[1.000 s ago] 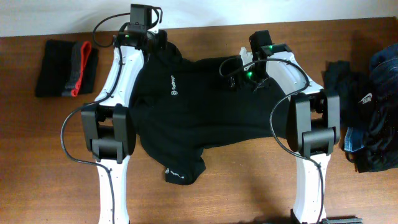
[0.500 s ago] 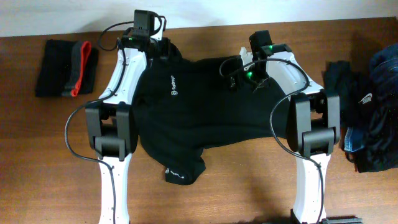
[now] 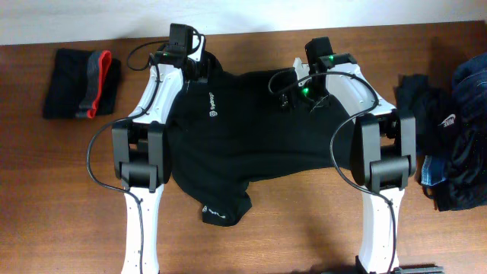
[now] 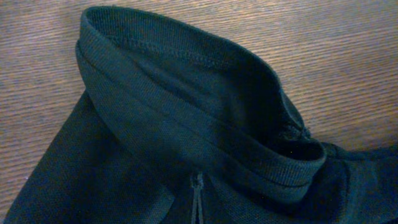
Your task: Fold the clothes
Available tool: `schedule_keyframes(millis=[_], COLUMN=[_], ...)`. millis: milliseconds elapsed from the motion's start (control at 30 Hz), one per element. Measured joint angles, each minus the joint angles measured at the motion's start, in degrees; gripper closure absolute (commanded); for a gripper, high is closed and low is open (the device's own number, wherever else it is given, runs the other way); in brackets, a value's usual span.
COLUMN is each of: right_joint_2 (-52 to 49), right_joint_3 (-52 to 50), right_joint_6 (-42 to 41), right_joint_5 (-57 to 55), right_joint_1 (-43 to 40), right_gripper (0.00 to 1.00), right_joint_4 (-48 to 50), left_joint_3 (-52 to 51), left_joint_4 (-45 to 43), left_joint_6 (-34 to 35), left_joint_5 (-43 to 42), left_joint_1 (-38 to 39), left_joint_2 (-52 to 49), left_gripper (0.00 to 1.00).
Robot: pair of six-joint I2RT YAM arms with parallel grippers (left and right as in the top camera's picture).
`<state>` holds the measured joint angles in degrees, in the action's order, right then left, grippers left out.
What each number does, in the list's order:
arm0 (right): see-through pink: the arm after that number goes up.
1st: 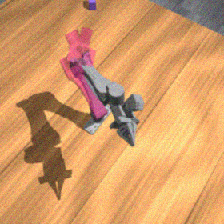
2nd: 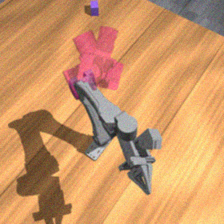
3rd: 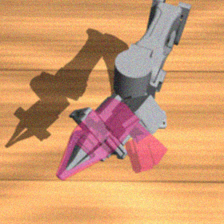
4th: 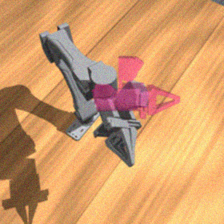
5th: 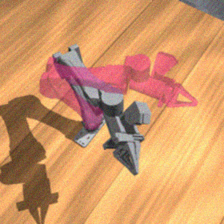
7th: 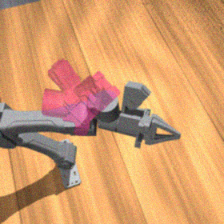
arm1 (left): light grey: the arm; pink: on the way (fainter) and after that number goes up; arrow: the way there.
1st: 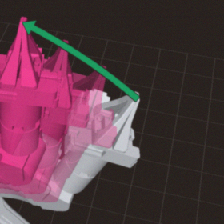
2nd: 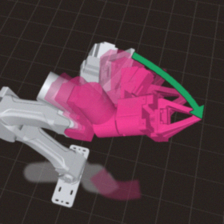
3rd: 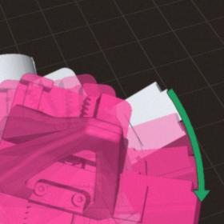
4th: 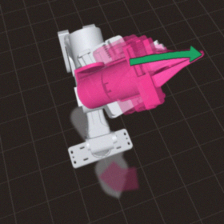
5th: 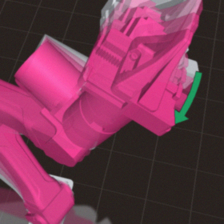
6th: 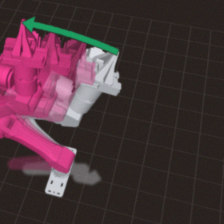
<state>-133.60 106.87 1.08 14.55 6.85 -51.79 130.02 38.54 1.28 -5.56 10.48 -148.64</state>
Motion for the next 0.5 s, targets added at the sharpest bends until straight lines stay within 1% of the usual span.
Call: schedule_keyframes(millis=[333, 500], right_joint_2=[0.00, 0.00], right_joint_3=[0.00, 0.00], right_joint_6=[0.00, 0.07], right_joint_5=[0.00, -0.09], right_joint_1=[0.00, 0.00], right_gripper=[0.02, 0.02], right_joint_4=[0.00, 0.04], left_joint_3=[0.02, 0.42], left_joint_4=[-1.81, -4.90], left_joint_6=[0.02, 0.02], left_joint_5=[0.44, 0.42], left_joint_1=[0.07, 0.07], left_joint_2=[-1.75, -2.71], left_gripper=[1.00, 0.99])
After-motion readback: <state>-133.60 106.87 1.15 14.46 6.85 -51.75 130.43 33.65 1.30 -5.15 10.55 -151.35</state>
